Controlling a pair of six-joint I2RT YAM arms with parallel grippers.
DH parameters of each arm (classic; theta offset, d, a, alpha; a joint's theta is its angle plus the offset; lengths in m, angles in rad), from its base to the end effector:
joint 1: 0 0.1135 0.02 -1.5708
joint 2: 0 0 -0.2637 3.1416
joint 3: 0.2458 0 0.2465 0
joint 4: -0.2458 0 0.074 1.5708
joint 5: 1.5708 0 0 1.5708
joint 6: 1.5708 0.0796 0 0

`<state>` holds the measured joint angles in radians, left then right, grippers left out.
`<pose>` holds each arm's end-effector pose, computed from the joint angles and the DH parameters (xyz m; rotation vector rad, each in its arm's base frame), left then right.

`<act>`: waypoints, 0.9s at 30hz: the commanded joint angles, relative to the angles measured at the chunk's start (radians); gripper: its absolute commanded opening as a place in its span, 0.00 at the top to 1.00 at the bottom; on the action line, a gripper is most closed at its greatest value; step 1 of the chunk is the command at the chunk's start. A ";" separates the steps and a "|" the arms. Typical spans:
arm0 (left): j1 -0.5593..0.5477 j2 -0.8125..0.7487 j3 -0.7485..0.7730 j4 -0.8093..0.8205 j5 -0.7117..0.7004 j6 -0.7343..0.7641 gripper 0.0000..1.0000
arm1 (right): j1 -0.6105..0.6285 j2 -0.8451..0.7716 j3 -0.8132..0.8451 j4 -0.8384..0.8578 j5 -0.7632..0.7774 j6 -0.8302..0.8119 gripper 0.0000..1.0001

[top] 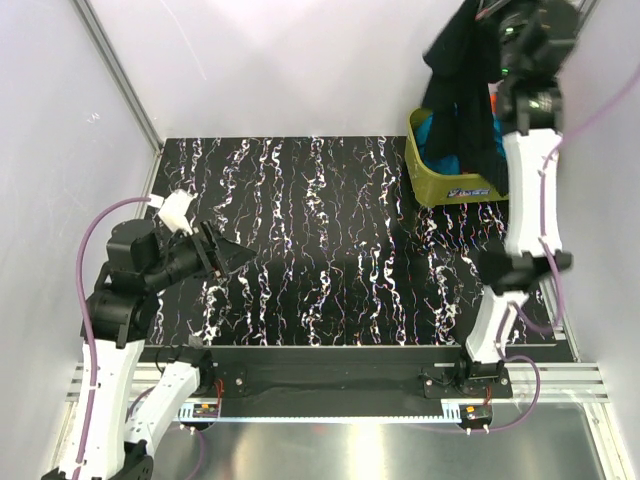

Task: Fold and stack the t-shirts
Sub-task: Grab the tshirt from the pile, then move the tshirt to the center of the board

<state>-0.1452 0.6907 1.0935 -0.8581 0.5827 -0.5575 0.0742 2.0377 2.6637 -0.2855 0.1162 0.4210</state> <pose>0.1315 -0.0635 0.3686 -0.0445 2.0988 -1.0240 0.4411 0.0235 0.5888 0.3136 1.2003 0.3591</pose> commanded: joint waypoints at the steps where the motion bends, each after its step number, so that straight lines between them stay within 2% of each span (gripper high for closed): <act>1: -0.004 -0.008 0.032 0.056 -0.026 -0.027 0.31 | 0.035 -0.226 -0.083 0.237 -0.102 0.222 1.00; 5: -0.004 -0.003 0.075 0.047 -0.032 -0.019 0.30 | 0.107 -0.228 -0.018 0.177 -0.243 0.324 1.00; 7: -0.004 0.007 0.089 0.045 -0.032 -0.015 0.29 | 0.140 -0.215 0.030 0.085 -0.317 0.389 1.00; 9: -0.004 0.018 0.112 0.036 -0.040 -0.009 0.26 | 0.190 -0.255 -0.020 0.053 -0.402 0.406 1.00; 10: -0.004 0.023 0.118 0.033 -0.041 -0.005 0.25 | 0.205 -0.279 -0.125 0.040 -0.426 0.416 0.82; 12: -0.004 0.030 0.143 0.021 -0.064 -0.001 0.23 | 0.243 -0.360 -0.253 -0.029 -0.470 0.429 0.60; 13: -0.004 0.029 0.152 0.016 -0.076 0.001 0.23 | 0.262 -0.387 -0.392 -0.046 -0.495 0.439 0.42; 14: -0.004 0.024 0.160 0.010 -0.111 0.004 0.23 | 0.277 -0.416 -0.471 -0.046 -0.527 0.432 0.37; 18: -0.004 0.012 0.161 0.011 -0.153 -0.002 0.28 | 0.366 -0.566 -0.865 -0.141 -0.569 0.284 0.29; 22: -0.004 0.033 0.120 0.045 -0.092 -0.045 0.32 | 0.369 -0.632 -1.089 -0.328 -0.543 0.174 0.29; 24: -0.004 0.039 0.050 0.070 -0.067 -0.071 0.42 | 0.368 -0.658 -1.178 -0.409 -0.527 0.141 0.28; 26: -0.010 0.053 -0.047 0.105 -0.048 -0.090 0.44 | 0.368 -0.683 -1.322 -0.434 -0.506 0.118 0.27; 27: -0.045 0.065 -0.075 0.129 -0.056 -0.117 0.46 | 0.368 -0.709 -1.375 -0.435 -0.489 0.108 0.21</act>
<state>-0.1532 0.7143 1.1049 -0.7979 0.4984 -0.6216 0.4427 1.4624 1.3689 -0.6510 -0.3992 0.6201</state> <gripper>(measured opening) 0.549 0.754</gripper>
